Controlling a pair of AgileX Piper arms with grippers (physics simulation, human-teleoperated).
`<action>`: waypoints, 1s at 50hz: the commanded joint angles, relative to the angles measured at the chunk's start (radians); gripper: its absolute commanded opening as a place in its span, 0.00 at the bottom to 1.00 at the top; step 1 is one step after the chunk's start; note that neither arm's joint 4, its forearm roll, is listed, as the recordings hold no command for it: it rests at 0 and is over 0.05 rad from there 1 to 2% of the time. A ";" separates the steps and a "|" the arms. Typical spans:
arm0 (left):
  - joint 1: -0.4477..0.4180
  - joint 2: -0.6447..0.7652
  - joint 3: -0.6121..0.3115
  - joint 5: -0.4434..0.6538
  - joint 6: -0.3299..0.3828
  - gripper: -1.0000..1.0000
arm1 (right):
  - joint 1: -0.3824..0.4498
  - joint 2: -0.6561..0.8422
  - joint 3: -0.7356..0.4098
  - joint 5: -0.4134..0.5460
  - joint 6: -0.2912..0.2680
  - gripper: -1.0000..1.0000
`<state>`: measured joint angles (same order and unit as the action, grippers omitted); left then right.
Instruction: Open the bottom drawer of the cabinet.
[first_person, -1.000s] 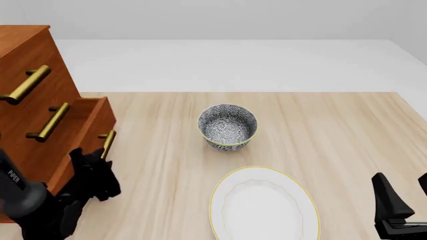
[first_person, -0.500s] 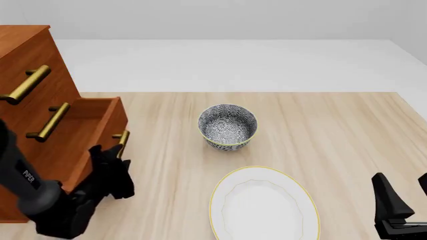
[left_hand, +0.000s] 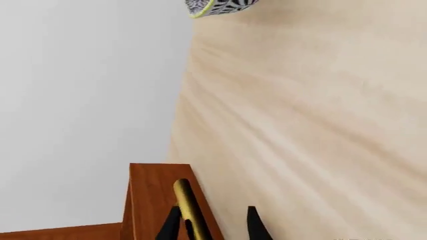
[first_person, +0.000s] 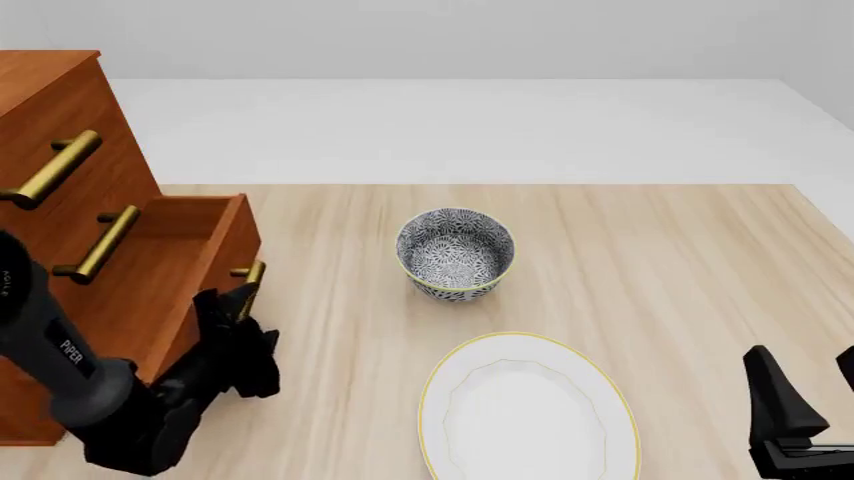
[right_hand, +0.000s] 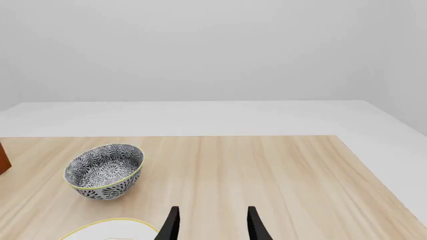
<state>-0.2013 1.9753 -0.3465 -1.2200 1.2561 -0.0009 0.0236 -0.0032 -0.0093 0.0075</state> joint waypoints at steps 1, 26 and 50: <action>-0.031 -0.027 0.005 0.000 -0.070 1.00 | 0.000 0.001 0.000 0.000 0.000 1.00; -0.159 -1.053 0.033 0.846 -0.366 1.00 | 0.000 -0.001 0.000 0.000 0.000 1.00; -0.076 -1.295 -0.347 1.615 -0.752 1.00 | 0.000 0.000 0.000 0.000 0.000 1.00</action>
<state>-0.3339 0.7628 -0.5882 0.1556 0.6073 -0.0009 0.0234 -0.0032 -0.0092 0.0075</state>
